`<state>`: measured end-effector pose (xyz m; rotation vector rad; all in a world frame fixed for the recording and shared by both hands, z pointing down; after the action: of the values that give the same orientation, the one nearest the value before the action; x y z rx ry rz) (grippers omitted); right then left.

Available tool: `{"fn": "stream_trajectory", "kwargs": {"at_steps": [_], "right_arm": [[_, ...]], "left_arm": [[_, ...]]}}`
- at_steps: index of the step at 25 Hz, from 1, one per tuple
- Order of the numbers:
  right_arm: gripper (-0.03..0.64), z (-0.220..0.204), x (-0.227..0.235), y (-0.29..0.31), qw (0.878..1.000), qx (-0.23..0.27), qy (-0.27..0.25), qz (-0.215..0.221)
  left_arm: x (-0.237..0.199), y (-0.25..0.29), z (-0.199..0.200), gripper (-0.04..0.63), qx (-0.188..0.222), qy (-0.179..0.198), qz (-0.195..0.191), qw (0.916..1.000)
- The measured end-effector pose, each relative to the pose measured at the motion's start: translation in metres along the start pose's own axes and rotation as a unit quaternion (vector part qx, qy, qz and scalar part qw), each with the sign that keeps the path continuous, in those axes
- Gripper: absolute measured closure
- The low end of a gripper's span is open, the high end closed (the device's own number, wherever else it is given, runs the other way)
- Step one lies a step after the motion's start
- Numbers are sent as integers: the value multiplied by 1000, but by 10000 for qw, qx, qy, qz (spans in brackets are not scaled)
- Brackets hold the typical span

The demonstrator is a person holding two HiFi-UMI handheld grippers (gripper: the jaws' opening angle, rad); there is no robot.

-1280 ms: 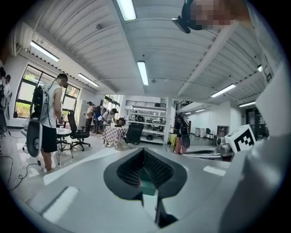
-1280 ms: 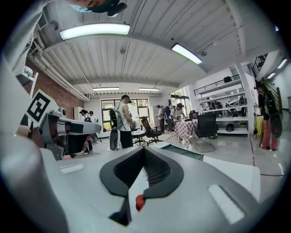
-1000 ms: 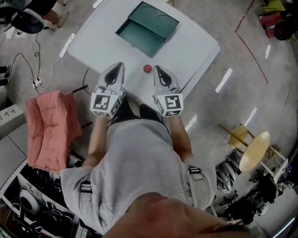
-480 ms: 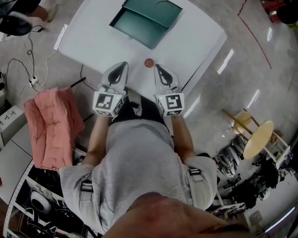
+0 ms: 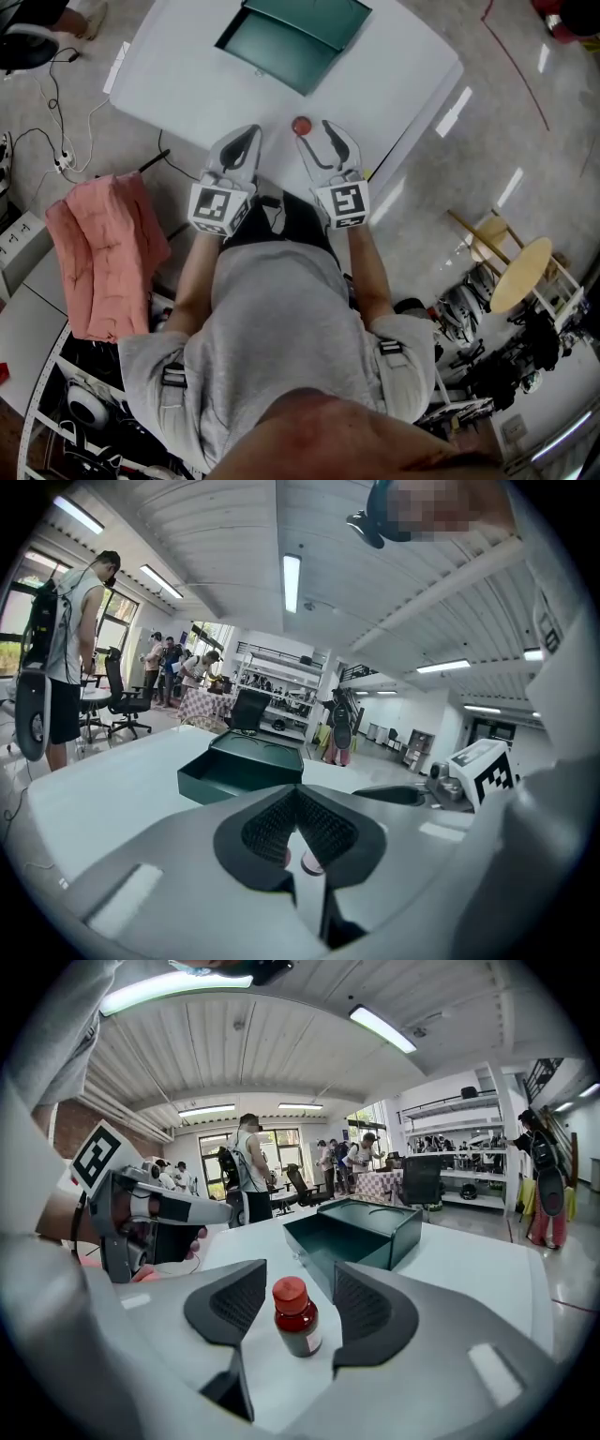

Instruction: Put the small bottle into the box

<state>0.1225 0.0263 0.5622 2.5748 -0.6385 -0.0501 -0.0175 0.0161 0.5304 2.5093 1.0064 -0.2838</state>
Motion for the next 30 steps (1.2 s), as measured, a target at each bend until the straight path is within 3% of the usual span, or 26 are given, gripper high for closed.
{"fn": "stream_trajectory", "kwargs": {"at_steps": [11,20,30], "right_arm": [[395,-16,-4,15,9995,-263,-97,137],[474,-17,-6,22,9994,-178,-270,132],[486,-11,-1,28,9995,-196,-215,145]], "left_arm": [[-8,4,-15,583,-97,-169,66,9998],[-13,8,-19,583,-117,-229,121,9996],[-19,10,-13,583,-68,-219,130,9997]]}}
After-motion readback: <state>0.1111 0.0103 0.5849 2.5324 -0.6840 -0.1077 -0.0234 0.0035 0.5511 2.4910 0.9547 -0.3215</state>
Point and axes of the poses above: the fingertips, and each gripper's own axes: y forward along the fingers, x to its right, z out of its top, the point moved 4 cm from there along -y, backward along the fingers, and after that the axes turned 9 degrees about -z, right-handed, at the moved point
